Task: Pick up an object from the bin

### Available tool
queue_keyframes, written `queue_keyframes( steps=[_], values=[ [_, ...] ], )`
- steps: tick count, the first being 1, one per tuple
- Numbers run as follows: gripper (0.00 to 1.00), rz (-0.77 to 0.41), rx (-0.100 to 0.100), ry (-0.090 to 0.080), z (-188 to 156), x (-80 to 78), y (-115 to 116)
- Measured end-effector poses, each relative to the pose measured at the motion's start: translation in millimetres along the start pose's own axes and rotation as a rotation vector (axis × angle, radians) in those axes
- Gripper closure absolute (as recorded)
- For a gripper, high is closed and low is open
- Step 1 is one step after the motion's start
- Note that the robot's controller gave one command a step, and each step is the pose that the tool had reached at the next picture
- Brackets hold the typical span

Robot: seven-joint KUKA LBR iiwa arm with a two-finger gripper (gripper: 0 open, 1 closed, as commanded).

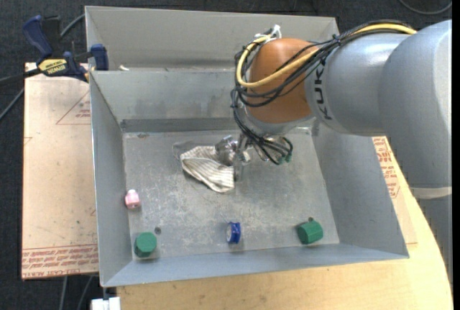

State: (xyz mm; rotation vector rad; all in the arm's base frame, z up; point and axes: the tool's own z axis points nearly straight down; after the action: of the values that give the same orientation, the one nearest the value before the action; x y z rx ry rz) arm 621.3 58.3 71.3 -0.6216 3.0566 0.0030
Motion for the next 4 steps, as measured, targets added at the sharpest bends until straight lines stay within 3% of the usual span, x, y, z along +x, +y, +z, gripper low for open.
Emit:
queue_keyframes(
  steps=[1, 2, 3, 4],
  values=[
    [1.00, 0.000, 0.000, 0.000, 0, 0.0, 0],
    [1.00, -0.019, 0.001, -0.007, -17, -17.2, 3],
    [1.00, 0.014, -0.001, -0.002, -110, -20.7, 18],
    [1.00, 0.017, 0.000, -0.008, -125, -28.3, 19]
  ],
)
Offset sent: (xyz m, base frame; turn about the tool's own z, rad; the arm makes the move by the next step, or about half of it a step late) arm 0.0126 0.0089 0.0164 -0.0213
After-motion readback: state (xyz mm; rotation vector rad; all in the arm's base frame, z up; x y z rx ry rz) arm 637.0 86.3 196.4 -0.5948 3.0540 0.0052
